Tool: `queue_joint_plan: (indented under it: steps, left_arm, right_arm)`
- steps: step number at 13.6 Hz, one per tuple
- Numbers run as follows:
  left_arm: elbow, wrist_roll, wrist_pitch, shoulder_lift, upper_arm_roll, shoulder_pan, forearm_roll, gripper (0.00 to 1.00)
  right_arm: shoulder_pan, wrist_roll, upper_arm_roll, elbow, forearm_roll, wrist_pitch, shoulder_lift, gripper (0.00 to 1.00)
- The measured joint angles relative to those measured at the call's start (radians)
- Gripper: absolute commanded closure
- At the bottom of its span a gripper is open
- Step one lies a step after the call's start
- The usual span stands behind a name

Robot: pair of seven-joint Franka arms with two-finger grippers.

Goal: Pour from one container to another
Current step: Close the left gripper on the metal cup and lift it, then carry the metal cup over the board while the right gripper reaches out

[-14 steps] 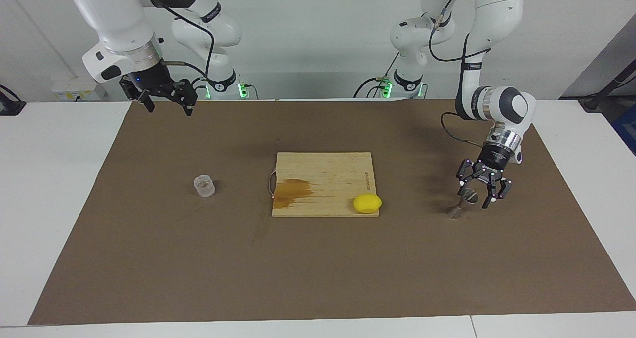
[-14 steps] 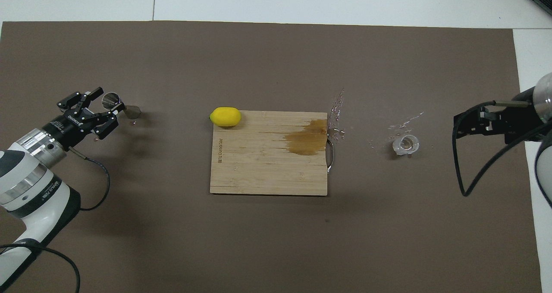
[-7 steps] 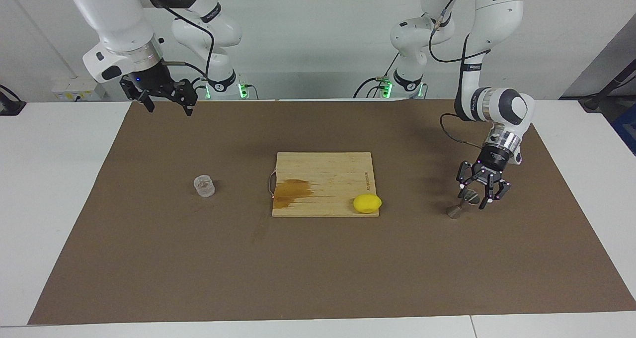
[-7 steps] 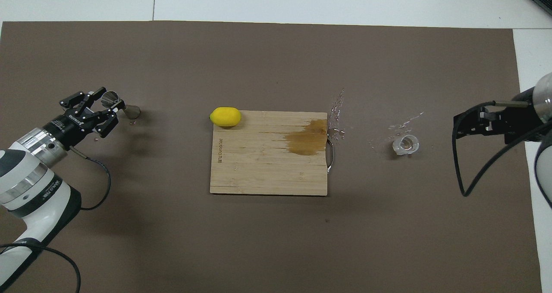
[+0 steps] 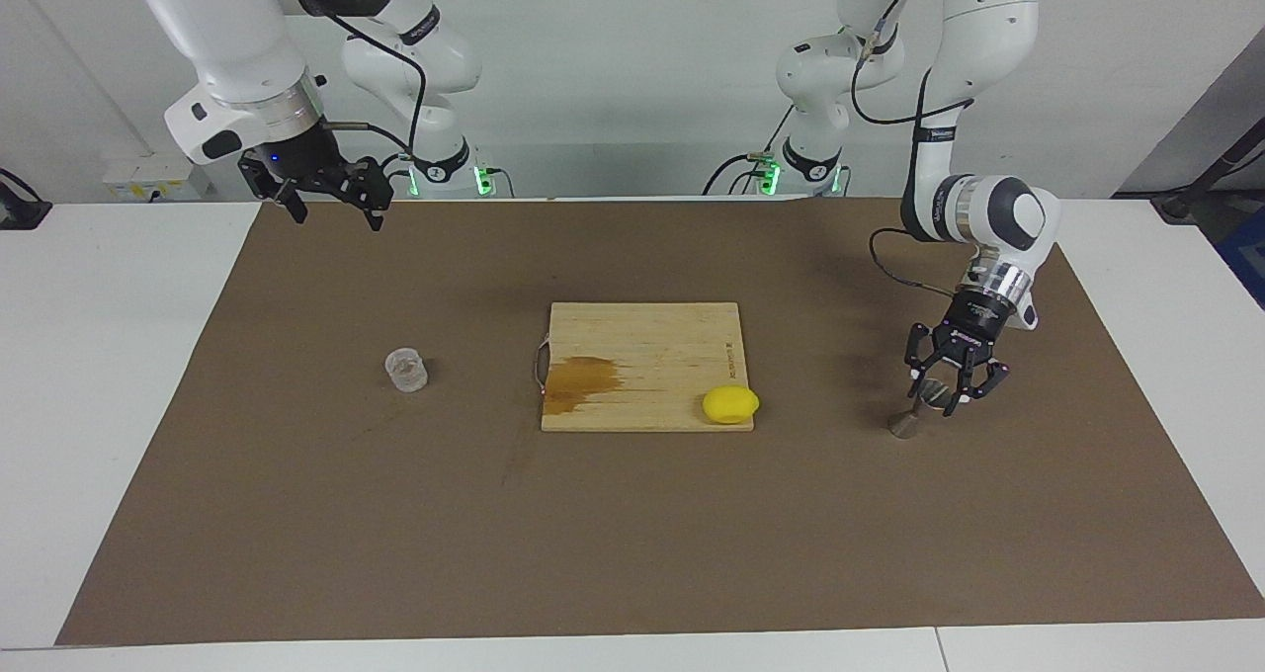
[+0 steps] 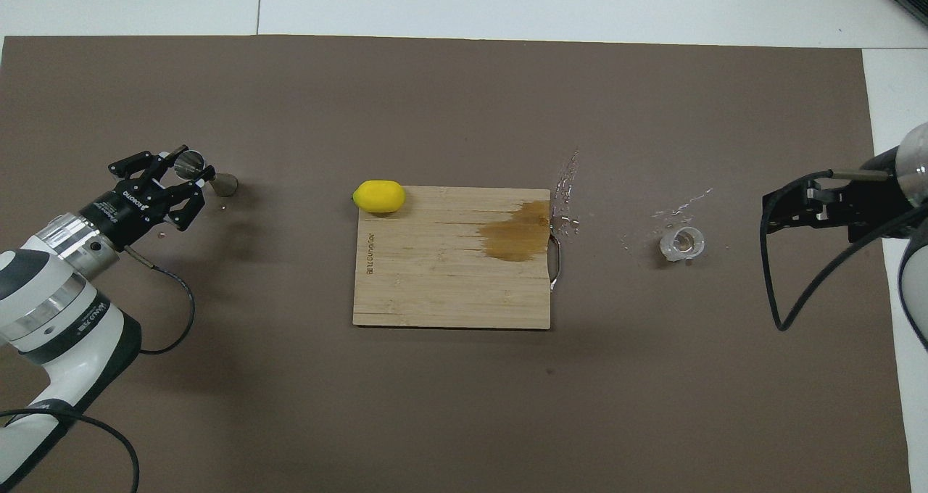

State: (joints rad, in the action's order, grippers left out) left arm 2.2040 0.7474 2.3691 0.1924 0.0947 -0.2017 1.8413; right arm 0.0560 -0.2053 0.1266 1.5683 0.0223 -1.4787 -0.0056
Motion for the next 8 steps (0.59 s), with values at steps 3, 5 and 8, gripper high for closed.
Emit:
queue_joint_plan:
  steps: [3, 5, 8]
  left_arm:
    - [-0.010, 0.012, -0.021, -0.001, 0.043, 0.001, 0.004, 1.00]
    - [-0.023, 0.061, -0.022, -0.013, 0.094, 0.001, 0.006, 1.00]
    - [-0.032, 0.105, -0.016, -0.059, 0.188, 0.002, 0.007, 1.00]
  right_arm:
    - [0.000, 0.000, 0.000, 0.000, 0.000, 0.000, 0.000, 0.00]
    - [-0.001, 0.000, 0.000, 0.000, 0.000, 0.000, 0.000, 0.00]
    - [-0.002, 0.000, 0.001, 0.001, 0.000, 0.010, -0.001, 0.00]
